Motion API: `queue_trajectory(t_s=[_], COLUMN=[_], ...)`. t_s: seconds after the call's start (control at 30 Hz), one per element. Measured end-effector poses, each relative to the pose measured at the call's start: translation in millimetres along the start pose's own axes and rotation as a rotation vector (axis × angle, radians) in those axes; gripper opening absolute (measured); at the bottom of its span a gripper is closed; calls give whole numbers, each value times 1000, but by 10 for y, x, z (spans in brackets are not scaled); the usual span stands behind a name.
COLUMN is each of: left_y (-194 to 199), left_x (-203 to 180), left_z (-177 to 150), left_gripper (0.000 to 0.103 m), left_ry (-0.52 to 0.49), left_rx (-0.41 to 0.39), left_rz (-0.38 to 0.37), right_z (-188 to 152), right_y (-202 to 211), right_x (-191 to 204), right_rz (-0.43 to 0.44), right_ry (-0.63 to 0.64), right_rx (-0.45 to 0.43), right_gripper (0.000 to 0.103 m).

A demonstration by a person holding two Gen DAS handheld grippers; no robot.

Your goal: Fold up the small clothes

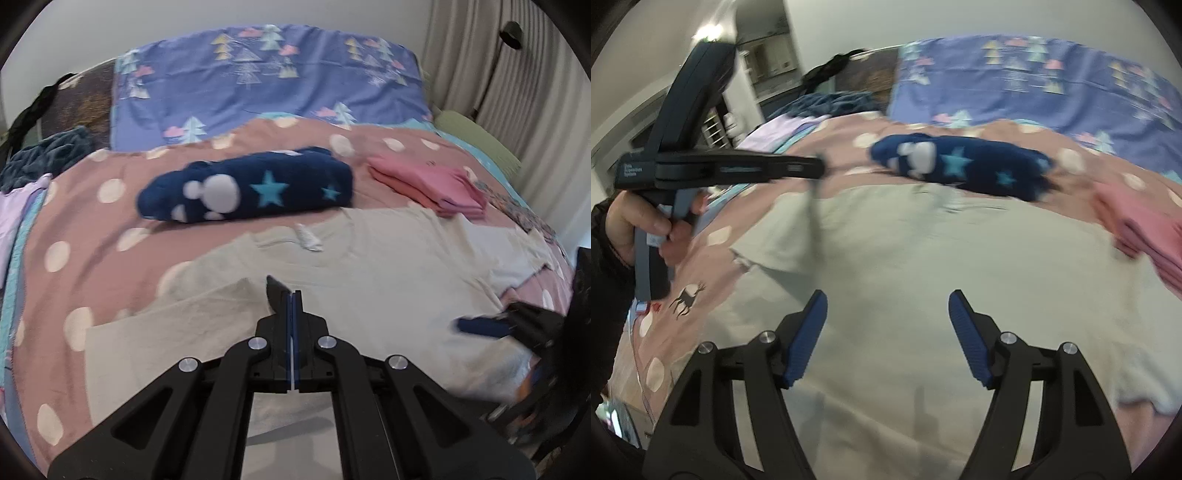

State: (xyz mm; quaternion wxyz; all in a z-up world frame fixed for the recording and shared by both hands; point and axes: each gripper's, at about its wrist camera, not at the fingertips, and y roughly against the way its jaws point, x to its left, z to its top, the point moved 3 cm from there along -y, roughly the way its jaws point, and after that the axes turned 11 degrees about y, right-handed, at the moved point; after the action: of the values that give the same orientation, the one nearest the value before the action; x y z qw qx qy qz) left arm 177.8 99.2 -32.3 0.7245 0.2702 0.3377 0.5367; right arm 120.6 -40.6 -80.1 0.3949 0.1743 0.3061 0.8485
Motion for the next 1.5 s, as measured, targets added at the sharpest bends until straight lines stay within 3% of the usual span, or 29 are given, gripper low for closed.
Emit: queue_trajectory(t_s=[0.13, 0.33, 0.4, 0.43, 0.47, 0.6, 0.77, 0.9, 1.03, 1.17, 1.3, 1.4, 1.5], left_y=[9, 112, 144, 162, 178, 262, 215, 43, -167, -348, -334, -186, 29], left_x=[-14, 103, 106, 112, 111, 16, -467, -921, -1333, -1563, -1372, -902, -291], left_z=[-35, 11, 38, 53, 69, 203, 414, 540, 564, 444, 205, -61, -334], left_gripper=[0, 0, 0, 0, 0, 0, 0, 0, 0, 0, 5, 28, 40], left_ry=[6, 58, 61, 66, 70, 74, 23, -5, -30, -62, -52, -1, 98], left_rx=[13, -5, -18, -24, -27, -66, -90, -89, -55, -14, -4, -37, -104], left_rz=[-28, -77, -78, -78, -82, -127, -234, -320, -388, -383, -316, -223, -87], right_z=[148, 274, 308, 331, 346, 397, 358, 132, -231, -496, -731, -957, -1038], right_y=[-306, -720, -834, -862, -864, -546, -89, 216, 350, 360, 252, 208, 220], right_x=[177, 138, 153, 173, 172, 53, -247, -647, -987, -1180, -1284, -1305, -1381], right_rz=[111, 217, 262, 299, 313, 263, 161, 44, 17, -11, 17, 87, 188], right_ry=[-17, -158, -203, -211, -217, -240, -227, -291, -406, -452, -488, -551, -617], right_rx=[29, 34, 46, 53, 61, 1, -48, -55, -32, -11, 74, 119, 99], right_gripper=[70, 70, 47, 13, 5, 5, 5, 5, 5, 5, 11, 38, 43])
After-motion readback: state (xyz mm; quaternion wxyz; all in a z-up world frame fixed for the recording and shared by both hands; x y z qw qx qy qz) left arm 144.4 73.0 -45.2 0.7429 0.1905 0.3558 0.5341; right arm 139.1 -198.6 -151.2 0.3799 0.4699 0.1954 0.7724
